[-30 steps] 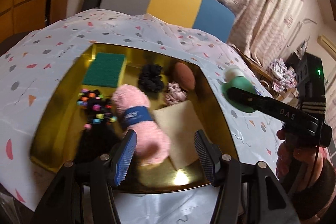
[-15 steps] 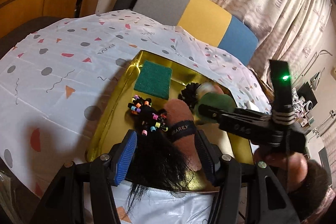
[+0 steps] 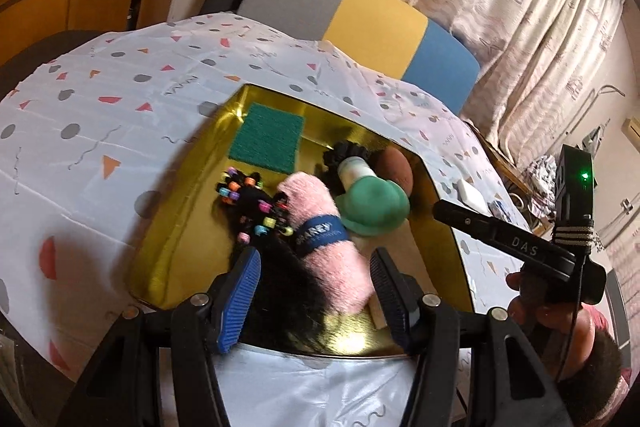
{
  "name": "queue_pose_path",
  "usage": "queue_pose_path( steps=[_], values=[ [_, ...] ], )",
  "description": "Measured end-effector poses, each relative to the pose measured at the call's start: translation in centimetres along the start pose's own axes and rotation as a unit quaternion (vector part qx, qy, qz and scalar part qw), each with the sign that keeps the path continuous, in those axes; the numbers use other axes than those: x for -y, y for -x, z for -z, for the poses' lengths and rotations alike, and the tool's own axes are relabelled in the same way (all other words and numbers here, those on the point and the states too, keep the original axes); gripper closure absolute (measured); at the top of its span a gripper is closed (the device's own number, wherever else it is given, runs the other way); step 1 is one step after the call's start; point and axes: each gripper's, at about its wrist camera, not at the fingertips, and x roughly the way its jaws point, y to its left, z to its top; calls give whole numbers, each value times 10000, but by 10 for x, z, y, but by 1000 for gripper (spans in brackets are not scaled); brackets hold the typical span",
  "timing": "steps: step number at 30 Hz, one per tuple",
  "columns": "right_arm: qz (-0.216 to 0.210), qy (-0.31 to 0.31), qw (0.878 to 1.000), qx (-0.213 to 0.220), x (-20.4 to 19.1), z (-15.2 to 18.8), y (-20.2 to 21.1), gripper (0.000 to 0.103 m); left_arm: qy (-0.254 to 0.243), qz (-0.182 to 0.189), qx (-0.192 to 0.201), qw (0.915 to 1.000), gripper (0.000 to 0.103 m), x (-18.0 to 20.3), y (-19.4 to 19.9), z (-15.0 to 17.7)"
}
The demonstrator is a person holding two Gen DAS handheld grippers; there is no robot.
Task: Organize rigid objects
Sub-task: 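Lower the green funnel into the gold tray and open the right tool, then move the left tool over the white sponge block and grasp it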
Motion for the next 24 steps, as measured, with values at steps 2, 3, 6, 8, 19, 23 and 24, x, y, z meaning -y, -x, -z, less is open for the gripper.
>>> queue_pose_path(
  steps=[2, 3, 6, 8, 19, 23, 24],
  values=[
    [50, -90, 9999, 60, 7, 3, 8, 30, -74, 114, -45, 9999, 45, 6, -1, 1],
    [79, -103, 9999, 94, 10, 4, 12, 30, -123, 172, -67, 9998, 45, 10, -2, 2],
    [249, -110, 9995, 179, 17, 7, 21, 29, -245, 274, -126, 9992, 45, 22, -4, 3],
    [473, -126, 9986, 198, 25, 10, 26, 27, -327, 327, -142, 9988, 45, 29, -5, 4],
    [1352, -535, 9893, 116, 101, 31, 49, 27, -786, 624, -360, 9943, 45, 78, -18, 9],
    [1544, -781, 9848, 121, 136, 38, 58, 27, -1021, 779, -532, 9903, 45, 104, -29, 14],
    [1578, -833, 9839, 127, 143, 40, 59, 27, -1127, 810, -570, 9887, 45, 113, -32, 15]
  ],
)
